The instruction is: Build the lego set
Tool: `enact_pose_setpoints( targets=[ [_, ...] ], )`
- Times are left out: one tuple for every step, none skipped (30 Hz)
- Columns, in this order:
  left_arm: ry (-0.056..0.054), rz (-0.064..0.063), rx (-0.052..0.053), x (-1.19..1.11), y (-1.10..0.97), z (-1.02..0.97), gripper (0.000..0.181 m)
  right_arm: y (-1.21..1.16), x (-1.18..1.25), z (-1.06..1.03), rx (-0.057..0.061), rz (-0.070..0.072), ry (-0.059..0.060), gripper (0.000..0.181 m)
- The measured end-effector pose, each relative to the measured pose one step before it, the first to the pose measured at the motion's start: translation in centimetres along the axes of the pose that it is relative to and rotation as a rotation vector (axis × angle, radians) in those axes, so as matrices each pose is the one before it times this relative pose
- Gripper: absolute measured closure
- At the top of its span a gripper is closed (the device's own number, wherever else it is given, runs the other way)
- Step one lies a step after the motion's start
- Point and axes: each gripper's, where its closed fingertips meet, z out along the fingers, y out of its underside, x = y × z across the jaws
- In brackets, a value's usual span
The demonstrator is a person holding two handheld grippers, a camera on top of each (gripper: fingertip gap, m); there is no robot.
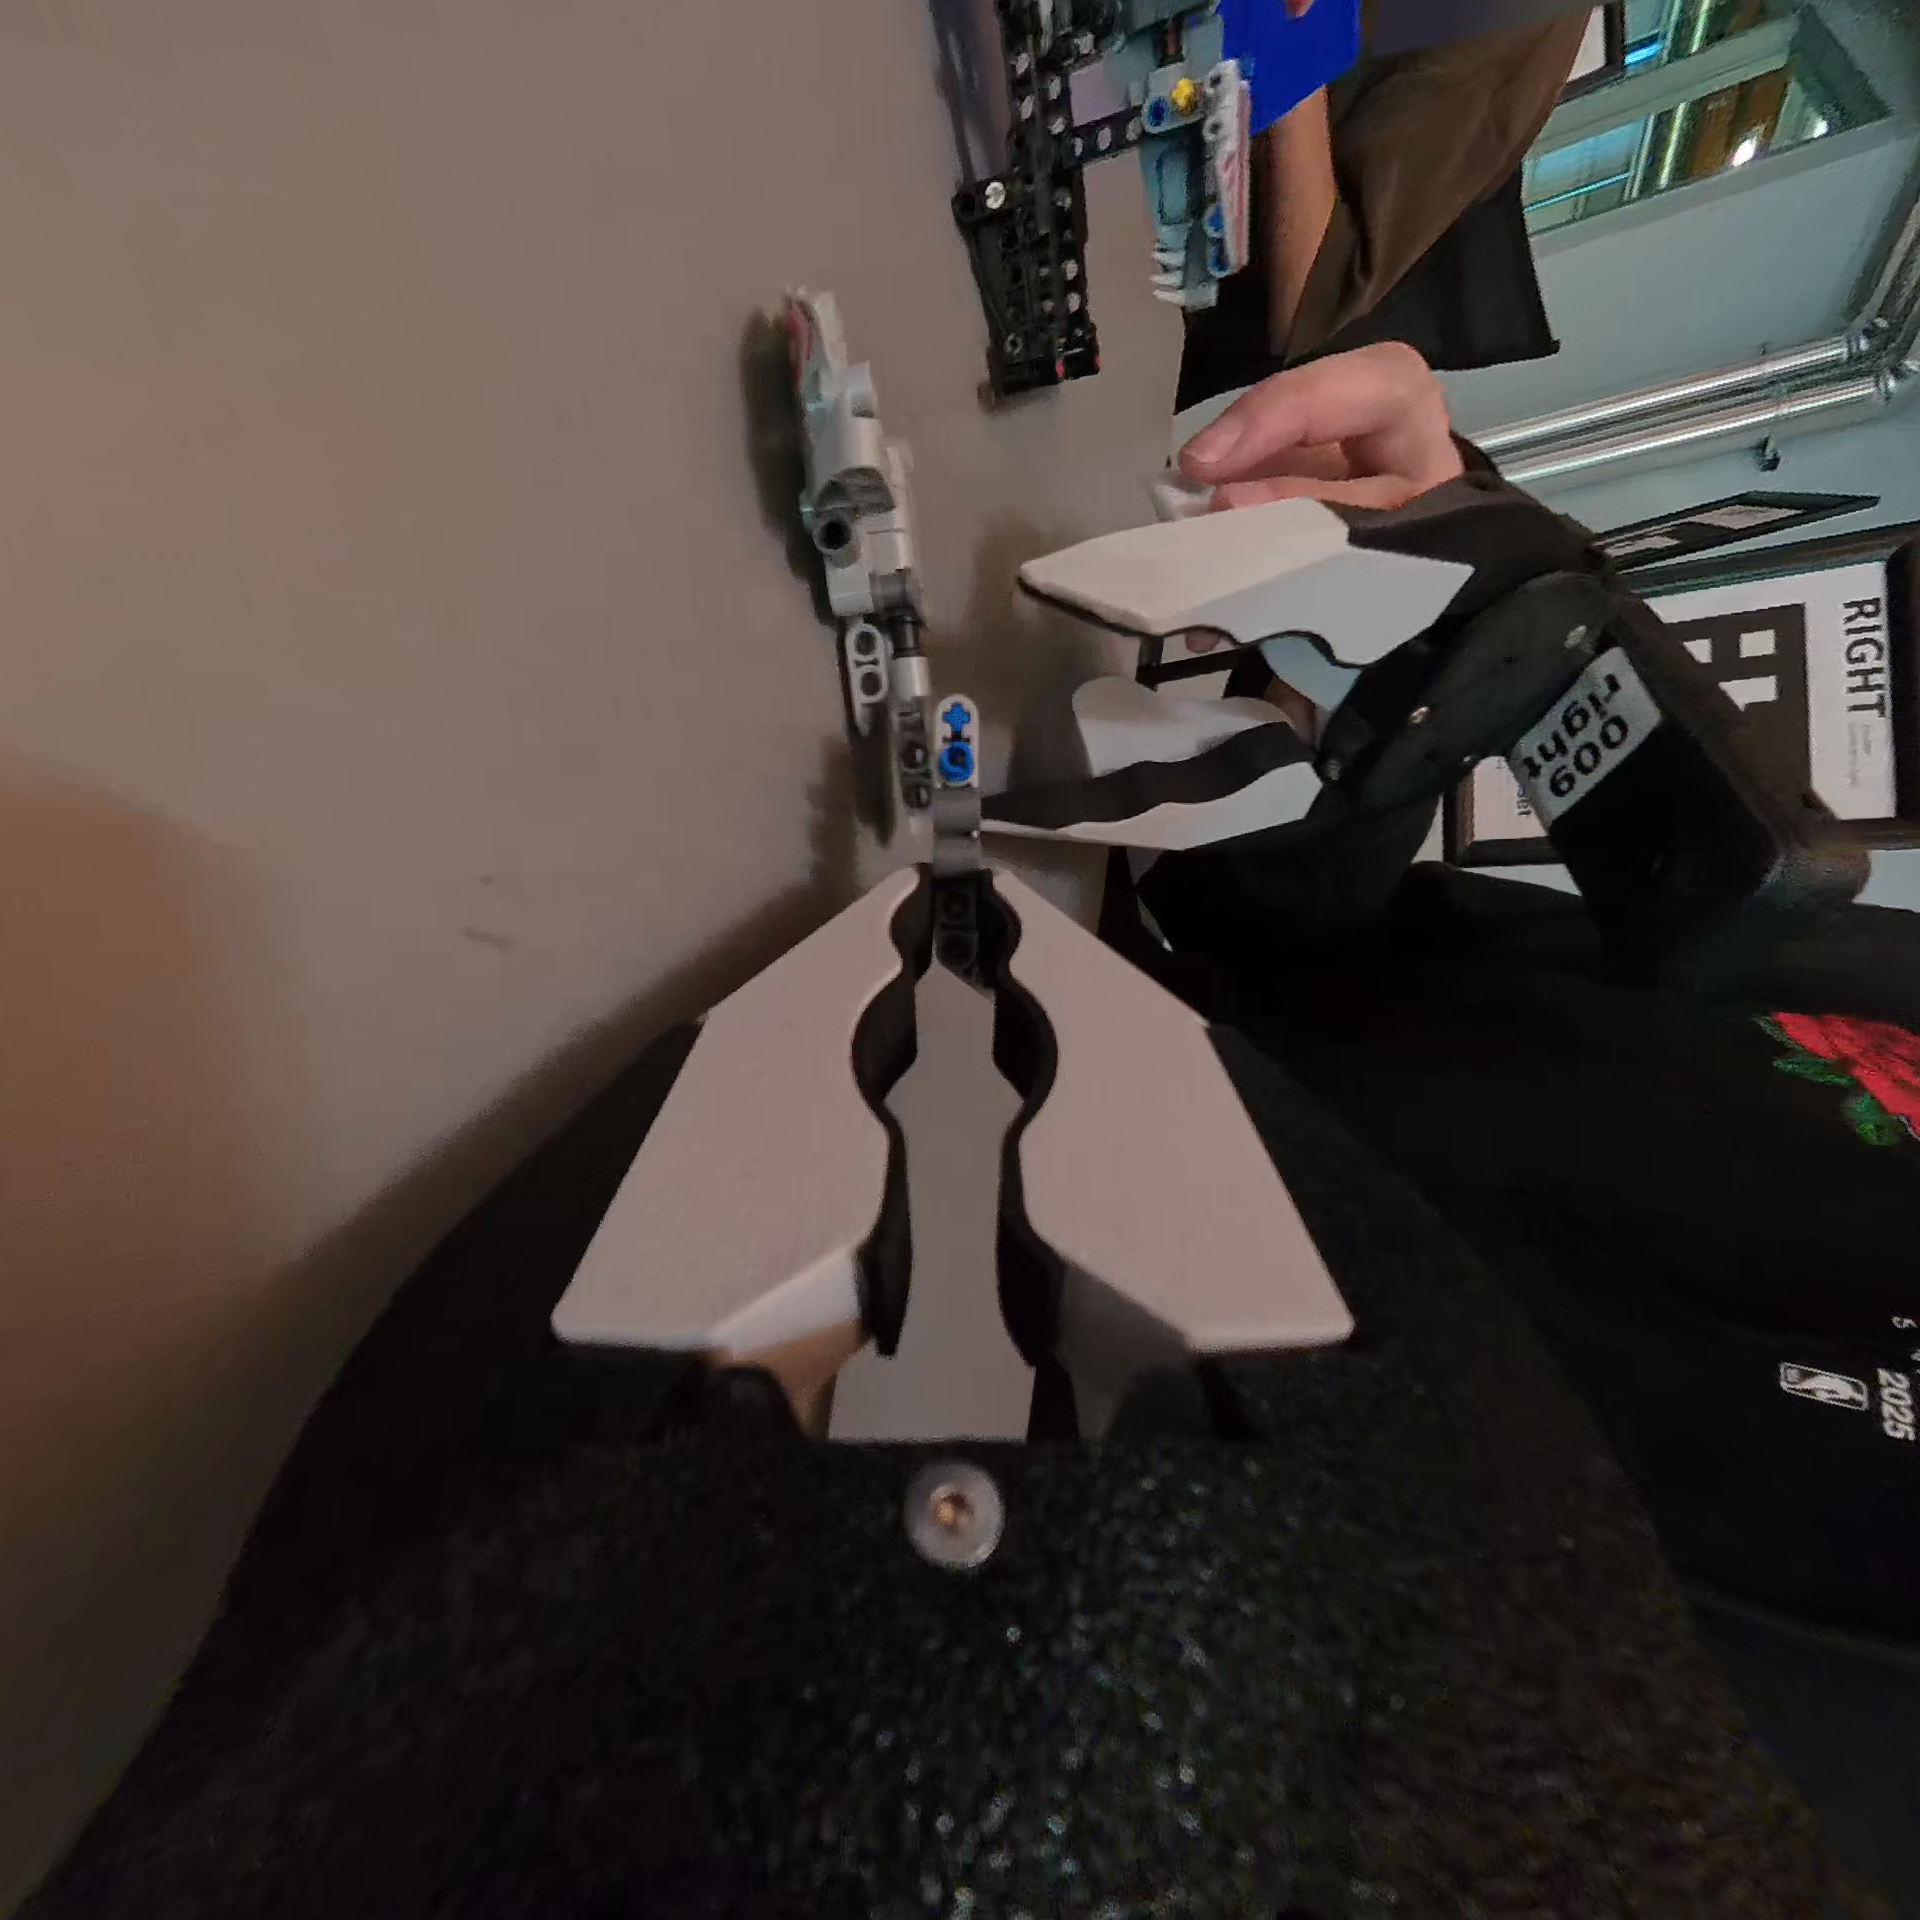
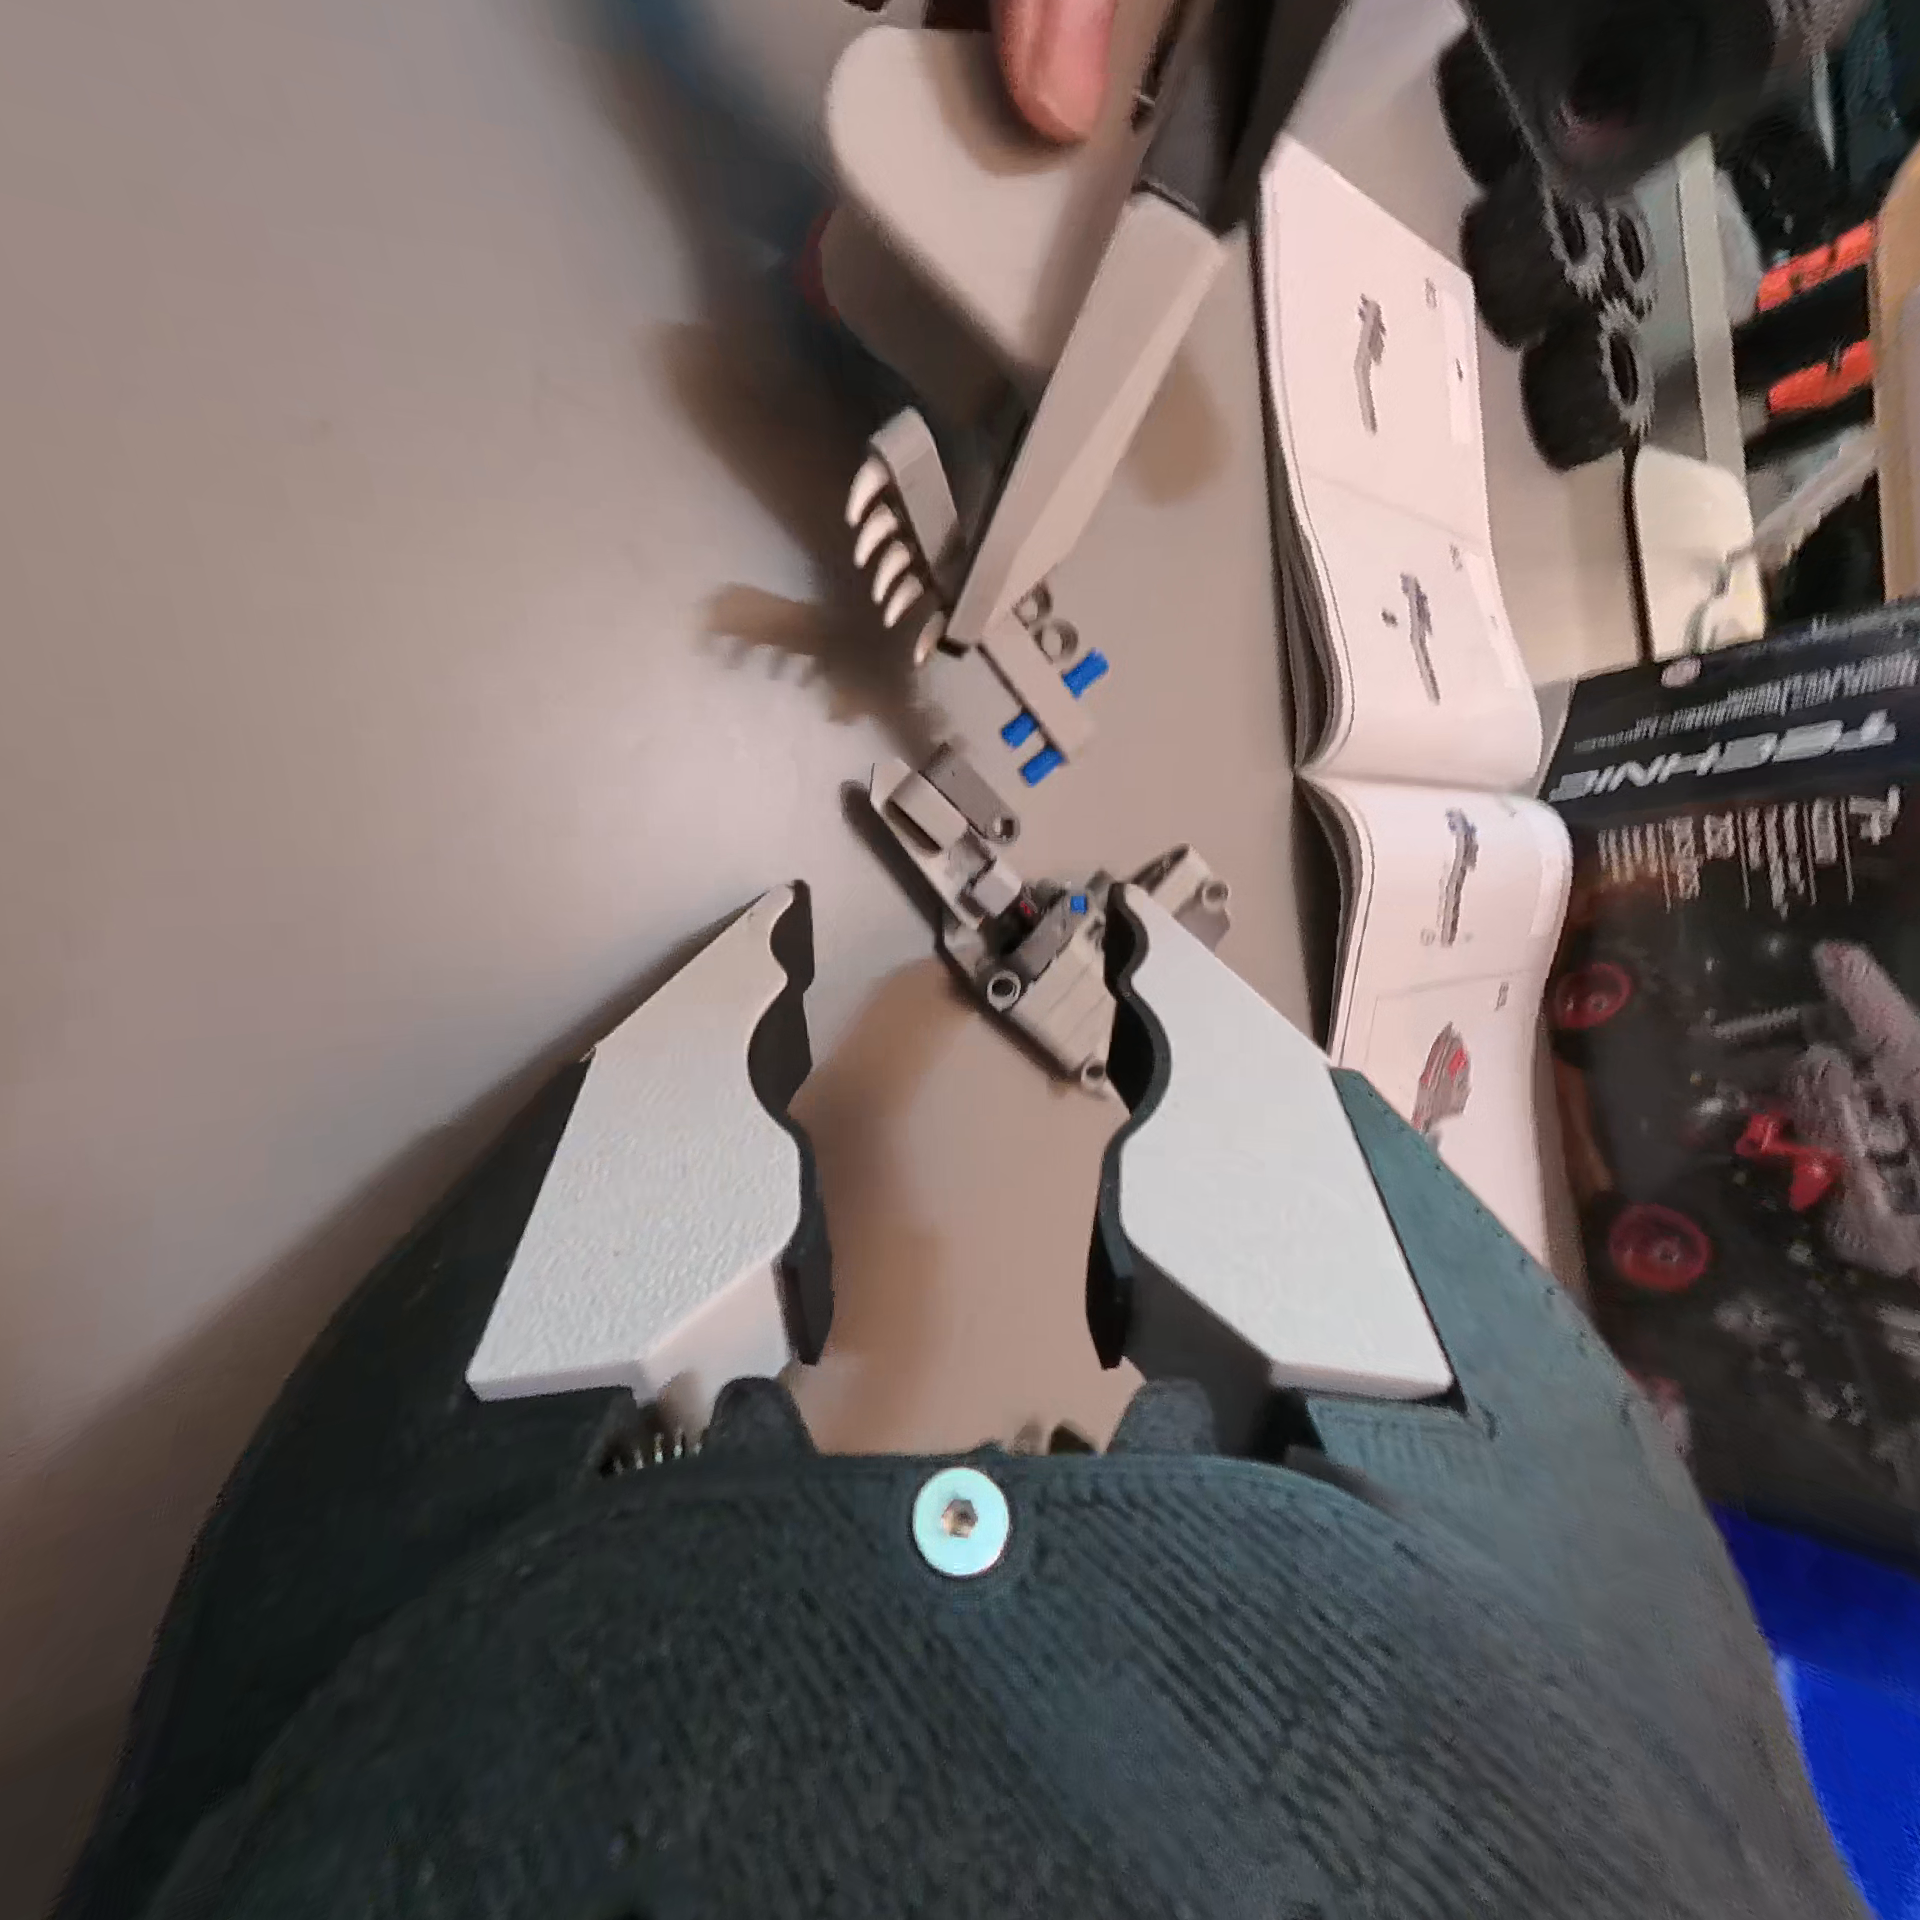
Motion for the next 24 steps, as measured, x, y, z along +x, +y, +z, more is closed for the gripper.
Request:
enact_pose_setpoints(
  targets=[
    [0.0025, 0.0052, 0.0026, 0.265, 0.176, 0.09, 0.177, -0.108, 0.155, -0.459, 0.0104, 0.0313, 0.0125, 0.126],
    [0.0066, 0.0041, -0.0041, 0.306, 0.283, 0.227, 0.177, -0.313, 0.392, -0.502, 0.0207, 0.0252, 0.0317, 0.126],
    [0.0127, 0.0017, -0.0085, 0.382, 0.339, 0.336, 0.177, -0.437, 0.399, -0.468, 0.0267, 0.011, 0.0372, 0.126],
    [0.0162, -0.0001, -0.0128, 0.391, 0.363, 0.409, 0.177, -0.286, 0.21, -0.348, 0.0175, -0.0097, 0.0274, 0.126],
    [0.0141, 0.0015, -0.0139, 0.327, 0.319, 0.439, 0.177, 0.012, 0.097, -0.192, -0.0015, -0.0221, 0.0201, 0.126],
    [0.0062, 0.0014, -0.0124, 0.16, 0.228, 0.424, 0.177, 0.273, -0.122, 0.006, -0.0159, -0.0173, -0.0002, 0.125],
    [0.0016, 0.0007, -0.0094, 0.026, 0.133, 0.4, 0.177, 0.277, -0.466, 0.117, -0.016, -0.004, -0.0281, 0.122],
    [0.0037, -0.0028, -0.0083, 0.004, 0.096, 0.364, 0.177, 0.017, -0.441, 0.127, 0.0002, 0.0027, -0.0279, 0.121],
    [0.0067, -0.0054, -0.0062, -0.012, 0.075, 0.307, 0.177, -0.24, -0.352, 0.089, 0.0154, 0.0007, -0.0205, 0.124],
    [0.0055, -0.0062, -0.0032, -0.034, 0.04, 0.263, 0.177, -0.308, -0.332, 0.051, 0.0167, -0.0018, -0.0193, 0.127],
    [0.0021, -0.0055, -0.002, -0.101, 0.031, 0.225, 0.177, -0.178, -0.237, 0.062, 0.0062, -0.0057, -0.0132, 0.13],
    [0.0013, -0.0046, -0.0017, -0.103, 0.052, 0.193, 0.177, -0.003, -0.086, 0.063, -0.0055, -0.0121, -0.0027, 0.134],
    [0.0017, -0.0052, 0.0001, -0.102, 0.027, 0.179, 0.177, 0.215, -0.005, 0.114, -0.0159, -0.0144, 0.0026, 0.136],
    [0.0039, -0.0079, 0.0042, -0.054, -0.03, 0.134, 0.177, 0.374, -0.067, 0.146, -0.0234, -0.0133, 0.0002, 0.136],
    [0.0078, -0.009, 0.0065, 0.007, -0.048, 0.105, 0.177, 0.471, -0.049, 0.135, -0.0261, -0.0121, 0.0033, 0.137],
    [0.0128, -0.0084, 0.0064, 0.09, -0.038, 0.083, 0.177, 0.422, -0.04, 0.107, -0.0231, -0.015, 0.0069, 0.14],
    [0.0128, -0.01, 0.0067, 0.092, -0.041, 0.085, 0.177, 0.151, -0.056, 0.057, -0.0082, -0.0193, 0.0106, 0.143],
    [0.0065, -0.0089, 0.0048, -0.01, -0.029, 0.101, 0.177, -0.224, -0.018, 0.016, 0.0115, -0.0193, 0.0183, 0.145],
    [-0.0009, -0.0064, -0.0021, -0.117, 0.058, 0.114, 0.177, -0.42, 0.065, -0.017, 0.0201, -0.0179, 0.0263, 0.146],
    [-0.0002, -0.0029, -0.0058, -0.073, 0.099, 0.115, 0.177, -0.406, -0.02, -0.014, 0.0164, -0.021, 0.0216, 0.147],
    [0.0028, -0.0038, 0.0015, 0.01, -0.04, 0.053, 0.177, -0.157, -0.071, 0.022, -0.0001, -0.0305, 0.0192, 0.147],
    [0.0051, -0.0028, 0.0068, 0.089, -0.145, -0.006, 0.177, 0.032, 0.033, 0.04, -0.0128, -0.039, 0.0273, 0.147],
    [0.0092, -0.003, 0.0061, 0.162, -0.167, -0.016, 0.176, 0.013, 0.077, 0.043, -0.0116, -0.0375, 0.0302, 0.15],
    [0.0098, -0.0036, 0.0038, 0.193, -0.138, -0.006, 0.176, -0.046, -0.075, 0.025, -0.0069, -0.0319, 0.0203, 0.155]
  ],
)
